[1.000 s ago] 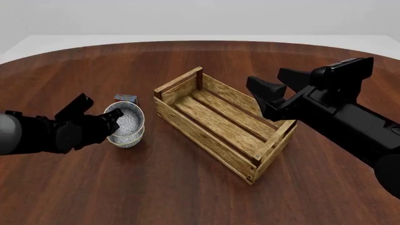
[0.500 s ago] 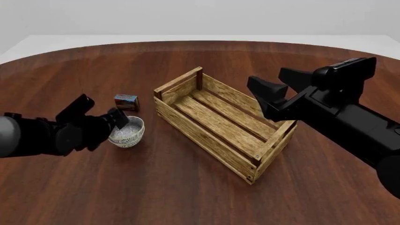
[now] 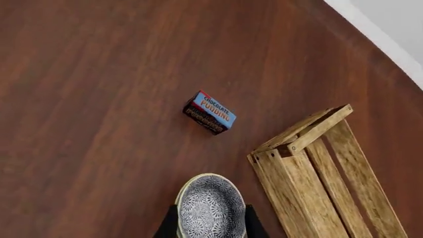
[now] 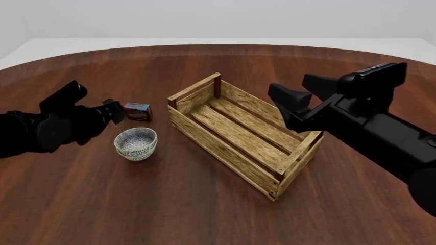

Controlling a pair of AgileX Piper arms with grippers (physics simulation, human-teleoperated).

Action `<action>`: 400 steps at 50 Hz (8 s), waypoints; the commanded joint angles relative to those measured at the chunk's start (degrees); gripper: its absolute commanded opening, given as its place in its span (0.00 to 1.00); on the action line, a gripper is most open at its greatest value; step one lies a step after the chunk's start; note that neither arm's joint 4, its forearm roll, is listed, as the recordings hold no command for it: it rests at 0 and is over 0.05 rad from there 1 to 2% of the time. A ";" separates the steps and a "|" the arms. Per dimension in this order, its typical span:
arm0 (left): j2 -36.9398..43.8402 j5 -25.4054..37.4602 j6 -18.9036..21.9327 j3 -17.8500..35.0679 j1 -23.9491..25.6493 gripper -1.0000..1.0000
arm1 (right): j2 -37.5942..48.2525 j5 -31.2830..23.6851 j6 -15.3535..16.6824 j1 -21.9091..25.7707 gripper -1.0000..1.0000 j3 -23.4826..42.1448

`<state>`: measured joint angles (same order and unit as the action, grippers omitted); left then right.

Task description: Stack the right bowl on the left bowl and place them in the tray.

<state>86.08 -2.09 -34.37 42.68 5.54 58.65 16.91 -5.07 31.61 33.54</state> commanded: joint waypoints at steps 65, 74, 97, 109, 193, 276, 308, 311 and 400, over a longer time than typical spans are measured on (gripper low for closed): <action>14.86 4.70 27.09 8.56 -0.46 1.00 | 0.88 0.12 0.44 -0.18 1.00 0.12; 18.12 3.50 26.92 8.68 -0.38 1.00 | 1.20 0.24 0.52 -0.19 1.00 0.24; 24.52 0.07 27.41 7.51 -0.82 1.00 | 0.84 0.09 0.48 -0.15 1.00 0.11; 24.37 -0.45 25.46 6.46 0.02 0.00 | 1.04 0.20 0.46 -0.14 1.00 0.12; -5.43 8.60 17.23 2.90 6.75 0.00 | -1.62 -1.09 1.06 -1.03 1.00 -0.76; 21.93 27.02 17.27 45.47 20.20 0.00 | -7.72 -4.01 1.44 -3.32 1.00 -1.97; 30.48 25.83 13.15 50.82 25.30 0.00 | -10.49 -5.45 1.11 -3.91 1.00 -2.38; 31.28 25.83 13.05 51.27 25.64 0.00 | -10.62 -5.56 1.14 -3.95 1.00 -2.41; 51.76 30.10 11.55 67.99 25.49 0.00 | -10.51 -5.89 1.41 -4.24 1.00 -2.19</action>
<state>134.52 31.52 -25.99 109.49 31.87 47.77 10.70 -3.52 27.33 31.26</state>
